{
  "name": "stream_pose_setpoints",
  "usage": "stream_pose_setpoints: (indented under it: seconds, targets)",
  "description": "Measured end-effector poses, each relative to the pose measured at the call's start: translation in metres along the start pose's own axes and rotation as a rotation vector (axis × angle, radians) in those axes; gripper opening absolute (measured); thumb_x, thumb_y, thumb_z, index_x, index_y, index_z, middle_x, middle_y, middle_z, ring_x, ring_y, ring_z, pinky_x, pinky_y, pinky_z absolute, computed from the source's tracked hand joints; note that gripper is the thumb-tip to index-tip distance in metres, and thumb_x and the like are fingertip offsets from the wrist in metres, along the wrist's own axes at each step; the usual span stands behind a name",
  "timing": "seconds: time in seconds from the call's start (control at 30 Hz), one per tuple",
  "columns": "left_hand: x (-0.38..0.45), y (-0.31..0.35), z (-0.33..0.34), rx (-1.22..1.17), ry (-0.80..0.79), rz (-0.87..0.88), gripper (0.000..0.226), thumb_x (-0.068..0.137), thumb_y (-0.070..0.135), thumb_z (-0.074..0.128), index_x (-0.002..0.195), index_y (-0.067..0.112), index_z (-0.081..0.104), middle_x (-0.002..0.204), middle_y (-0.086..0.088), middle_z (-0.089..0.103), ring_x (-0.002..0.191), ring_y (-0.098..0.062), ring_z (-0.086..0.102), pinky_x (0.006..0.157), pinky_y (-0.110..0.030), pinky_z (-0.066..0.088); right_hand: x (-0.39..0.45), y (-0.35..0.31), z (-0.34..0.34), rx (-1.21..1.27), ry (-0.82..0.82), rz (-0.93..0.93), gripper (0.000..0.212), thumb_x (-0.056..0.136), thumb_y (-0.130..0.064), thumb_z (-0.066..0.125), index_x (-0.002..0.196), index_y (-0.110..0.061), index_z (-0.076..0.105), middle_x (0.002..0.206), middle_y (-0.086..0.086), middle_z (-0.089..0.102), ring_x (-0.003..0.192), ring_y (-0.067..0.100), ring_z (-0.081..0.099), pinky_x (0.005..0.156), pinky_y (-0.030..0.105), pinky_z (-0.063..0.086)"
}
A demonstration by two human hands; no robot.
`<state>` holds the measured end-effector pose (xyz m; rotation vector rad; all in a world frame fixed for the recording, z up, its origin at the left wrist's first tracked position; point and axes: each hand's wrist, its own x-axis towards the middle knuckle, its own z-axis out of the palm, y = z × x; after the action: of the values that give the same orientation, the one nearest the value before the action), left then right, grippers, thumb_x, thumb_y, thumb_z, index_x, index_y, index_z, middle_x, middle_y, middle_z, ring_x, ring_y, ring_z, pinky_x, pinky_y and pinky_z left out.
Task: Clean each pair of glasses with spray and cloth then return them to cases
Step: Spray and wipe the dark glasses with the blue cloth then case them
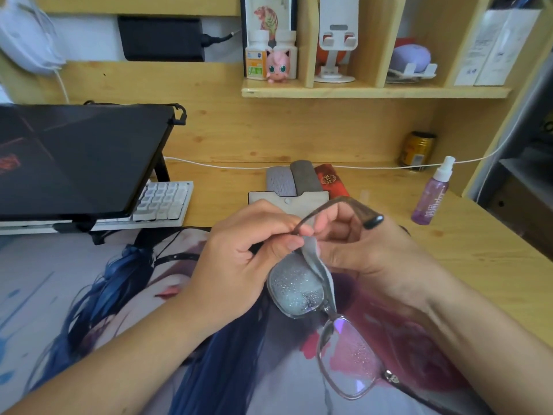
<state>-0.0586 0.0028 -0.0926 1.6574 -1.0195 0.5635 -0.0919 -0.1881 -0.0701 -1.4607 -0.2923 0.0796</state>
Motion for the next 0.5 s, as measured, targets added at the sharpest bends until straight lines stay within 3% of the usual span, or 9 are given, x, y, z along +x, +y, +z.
stream_pose_setpoints:
  seconds: [0.07, 0.13, 0.2, 0.3, 0.43, 0.5]
  targets:
    - [-0.0003, -0.0002, 0.0008, 0.016, -0.014, 0.005, 0.013, 0.095, 0.014, 0.062, 0.098, 0.008, 0.073, 0.094, 0.000, 0.068, 0.090, -0.012, 0.065, 0.081, -0.023, 0.049, -0.0007, 0.0045, 0.0041, 0.002, -0.005, 0.051, 0.029, 0.069, 0.001, 0.084, 0.085, -0.011, 0.063, 0.084, 0.008, 0.068, 0.081, 0.021, 0.062, 0.073, 0.027, 0.052]
    - [-0.0002, -0.0001, 0.0007, 0.028, -0.021, 0.003, 0.017, 0.095, 0.013, 0.062, 0.097, 0.001, 0.074, 0.093, 0.001, 0.066, 0.088, -0.007, 0.063, 0.080, -0.017, 0.045, -0.0022, 0.0062, 0.0062, 0.005, -0.019, 0.104, 0.023, 0.069, -0.005, 0.085, 0.084, -0.012, 0.069, 0.082, 0.004, 0.069, 0.081, 0.020, 0.060, 0.076, 0.031, 0.047]
    - [0.0003, 0.0010, 0.0002, 0.023, -0.020, 0.001, 0.015, 0.095, 0.013, 0.062, 0.097, 0.005, 0.074, 0.094, 0.003, 0.065, 0.088, -0.006, 0.062, 0.081, -0.016, 0.044, -0.0036, 0.0056, 0.0056, -0.018, -0.048, 0.150, 0.026, 0.072, -0.014, 0.079, 0.092, -0.001, 0.071, 0.083, 0.005, 0.067, 0.084, 0.022, 0.055, 0.081, 0.036, 0.040]
    - [-0.0003, 0.0031, 0.0018, 0.004, -0.020, -0.008, 0.012, 0.095, 0.014, 0.062, 0.100, 0.014, 0.072, 0.093, 0.006, 0.067, 0.089, -0.009, 0.064, 0.082, -0.016, 0.045, -0.0055, 0.0055, 0.0073, -0.058, -0.081, 0.165, 0.041, 0.074, -0.015, 0.078, 0.100, 0.013, 0.065, 0.084, 0.006, 0.064, 0.081, 0.016, 0.056, 0.079, 0.027, 0.045]
    - [-0.0025, 0.0029, 0.0050, -0.055, -0.029, -0.069, 0.011, 0.094, 0.016, 0.065, 0.099, 0.020, 0.073, 0.093, 0.002, 0.068, 0.088, -0.016, 0.067, 0.079, -0.024, 0.049, -0.0059, 0.0061, 0.0100, -0.121, -0.085, 0.150, 0.034, 0.077, -0.020, 0.080, 0.092, 0.009, 0.069, 0.085, 0.016, 0.059, 0.082, 0.024, 0.051, 0.079, 0.039, 0.039]
    - [-0.0025, 0.0024, 0.0048, -0.055, -0.047, -0.071, 0.009, 0.092, 0.015, 0.066, 0.097, 0.019, 0.073, 0.092, 0.004, 0.067, 0.086, -0.013, 0.066, 0.079, -0.020, 0.048, -0.0078, 0.0038, 0.0078, -0.189, -0.107, 0.148, 0.019, 0.082, -0.019, 0.077, 0.077, -0.002, 0.071, 0.071, 0.009, 0.054, 0.070, 0.020, 0.046, 0.071, 0.033, 0.037]
